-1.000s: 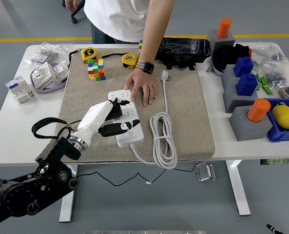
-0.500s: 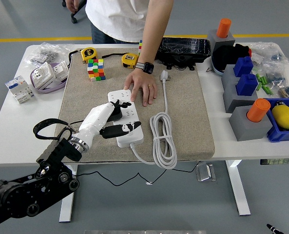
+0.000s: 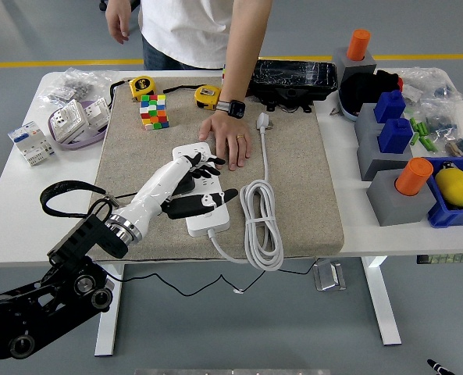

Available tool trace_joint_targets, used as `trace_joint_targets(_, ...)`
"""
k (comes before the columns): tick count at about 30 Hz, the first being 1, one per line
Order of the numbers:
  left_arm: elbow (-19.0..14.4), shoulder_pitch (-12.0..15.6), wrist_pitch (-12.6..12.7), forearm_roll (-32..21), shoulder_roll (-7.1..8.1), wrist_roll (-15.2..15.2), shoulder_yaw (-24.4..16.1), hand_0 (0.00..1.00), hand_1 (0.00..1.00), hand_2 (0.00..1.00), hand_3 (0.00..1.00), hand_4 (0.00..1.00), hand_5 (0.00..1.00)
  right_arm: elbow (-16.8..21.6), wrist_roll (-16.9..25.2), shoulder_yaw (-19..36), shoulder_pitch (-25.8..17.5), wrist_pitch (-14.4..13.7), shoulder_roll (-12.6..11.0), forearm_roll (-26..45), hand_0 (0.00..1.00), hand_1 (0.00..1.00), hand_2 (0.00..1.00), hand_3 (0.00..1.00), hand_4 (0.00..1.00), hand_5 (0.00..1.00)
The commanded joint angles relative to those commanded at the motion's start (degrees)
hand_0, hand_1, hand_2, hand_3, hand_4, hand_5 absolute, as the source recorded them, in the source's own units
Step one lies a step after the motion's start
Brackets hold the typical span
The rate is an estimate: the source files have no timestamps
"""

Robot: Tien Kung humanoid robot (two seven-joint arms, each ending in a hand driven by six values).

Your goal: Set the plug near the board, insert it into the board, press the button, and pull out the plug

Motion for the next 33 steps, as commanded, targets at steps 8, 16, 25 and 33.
trace_joint_targets(8,-2.7,-0.3,-10.7,5.1,0.04,9.8,0.2,0.098,0.087,0.181,0.800,0.738,0.002,-0.1,-0.1,-0.5,0.2,0.0,-0.1,0.2,0.599,0.640,0.638,0.551,0.946,0.491)
trace_joint_targets(16,-1.9,-0.8,-14.2,6.9,-0.18,15.4,1.2,0.073,0.079,0.160,0.843,0.727,0.002,0.0,-0.1,-1.0,0.4,0.0,-0.3,0.4,0.599,0.640,0.638,0.551,0.946,0.490)
trace_joint_targets(25,0.4,-0.9,-14.8,7.7,-0.40,16.4,1.6,0.067,0.081,0.160,0.842,0.745,0.002,0.0,0.0,-1.5,0.2,0.1,-0.4,0.5,0.600,0.640,0.638,0.551,0.946,0.490)
trace_joint_targets(33,2.7,-1.1,-14.9,8.1,-0.57,16.5,2.1,0.067,0.081,0.160,0.838,0.750,0.002,0.0,0.0,-1.5,0.3,0.1,-0.4,0.5,0.600,0.640,0.638,0.551,0.945,0.490)
